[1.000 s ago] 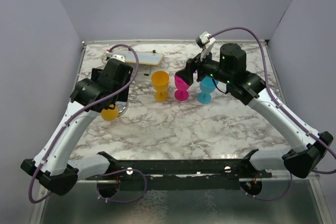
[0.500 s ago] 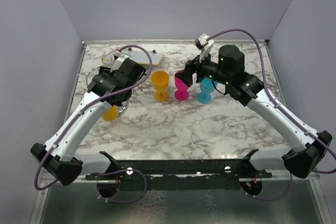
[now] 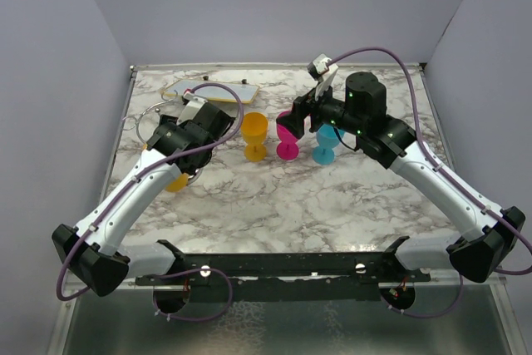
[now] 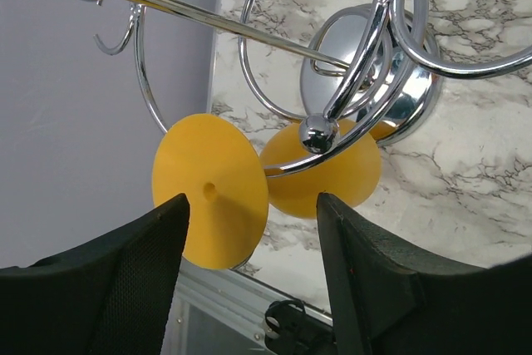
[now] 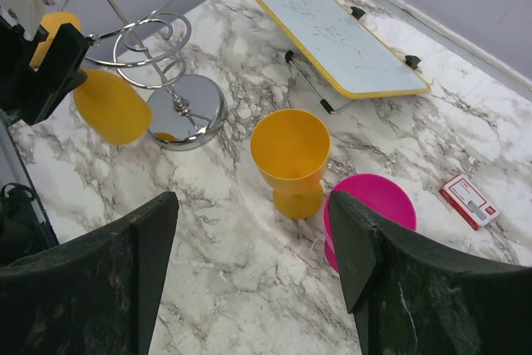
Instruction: Take the wine glass off the wine glass rack
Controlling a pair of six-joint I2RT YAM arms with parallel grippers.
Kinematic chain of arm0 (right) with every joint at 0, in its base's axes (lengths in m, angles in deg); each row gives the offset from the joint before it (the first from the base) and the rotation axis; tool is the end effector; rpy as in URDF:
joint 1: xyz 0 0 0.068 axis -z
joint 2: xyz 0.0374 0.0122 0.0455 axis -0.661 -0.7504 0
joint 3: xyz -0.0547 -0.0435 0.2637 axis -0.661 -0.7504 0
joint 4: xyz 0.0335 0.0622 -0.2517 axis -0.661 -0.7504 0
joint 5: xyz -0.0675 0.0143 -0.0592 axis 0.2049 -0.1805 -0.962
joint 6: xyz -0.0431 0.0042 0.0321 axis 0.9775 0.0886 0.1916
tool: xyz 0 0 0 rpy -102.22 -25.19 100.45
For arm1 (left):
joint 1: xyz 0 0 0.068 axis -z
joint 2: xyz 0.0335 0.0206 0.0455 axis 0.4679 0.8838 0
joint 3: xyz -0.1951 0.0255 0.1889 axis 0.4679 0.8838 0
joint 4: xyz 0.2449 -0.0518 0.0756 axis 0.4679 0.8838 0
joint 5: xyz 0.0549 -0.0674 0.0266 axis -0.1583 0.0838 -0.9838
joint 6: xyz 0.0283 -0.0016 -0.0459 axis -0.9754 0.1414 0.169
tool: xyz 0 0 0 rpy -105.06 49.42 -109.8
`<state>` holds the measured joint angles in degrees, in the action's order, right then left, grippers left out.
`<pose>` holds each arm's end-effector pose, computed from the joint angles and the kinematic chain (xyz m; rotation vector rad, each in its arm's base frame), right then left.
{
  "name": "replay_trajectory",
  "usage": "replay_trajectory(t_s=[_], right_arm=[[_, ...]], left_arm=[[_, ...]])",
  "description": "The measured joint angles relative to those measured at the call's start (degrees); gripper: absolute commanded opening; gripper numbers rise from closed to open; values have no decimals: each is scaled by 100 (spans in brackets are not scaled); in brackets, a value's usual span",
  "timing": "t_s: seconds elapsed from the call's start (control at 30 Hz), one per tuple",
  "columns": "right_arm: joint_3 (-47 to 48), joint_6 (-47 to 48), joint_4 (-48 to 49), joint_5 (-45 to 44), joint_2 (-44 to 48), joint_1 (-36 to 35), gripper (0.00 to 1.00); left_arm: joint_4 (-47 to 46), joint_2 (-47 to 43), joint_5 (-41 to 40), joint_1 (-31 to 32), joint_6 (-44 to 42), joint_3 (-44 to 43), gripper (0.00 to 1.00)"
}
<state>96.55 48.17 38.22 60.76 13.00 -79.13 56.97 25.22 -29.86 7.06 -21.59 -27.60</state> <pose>0.2276 0.1882 0.4064 -0.7263 1.7732 0.7554 0.1894 -0.0994 0.3604 0.0373 2.2927 0.6807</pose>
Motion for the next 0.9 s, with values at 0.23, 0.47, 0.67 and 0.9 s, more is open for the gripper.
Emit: replay_trajectory(t_s=[0.23,0.47,0.67,0.9], right_arm=[[0,0,22,59,4,0,74],[0,-2,44,68,20,0,74],[-7,-7,63,101,20,0,74],[-7,-13,66,149,20,0,74]], left_arm=[[-216,-52,-129,-105,-13,240,54],[-345,-68,-240,-151,-63,302,43],[-367,-122,-243,-151,-103,302,35],[-398,-192,-243,-153,-149,302,26]])
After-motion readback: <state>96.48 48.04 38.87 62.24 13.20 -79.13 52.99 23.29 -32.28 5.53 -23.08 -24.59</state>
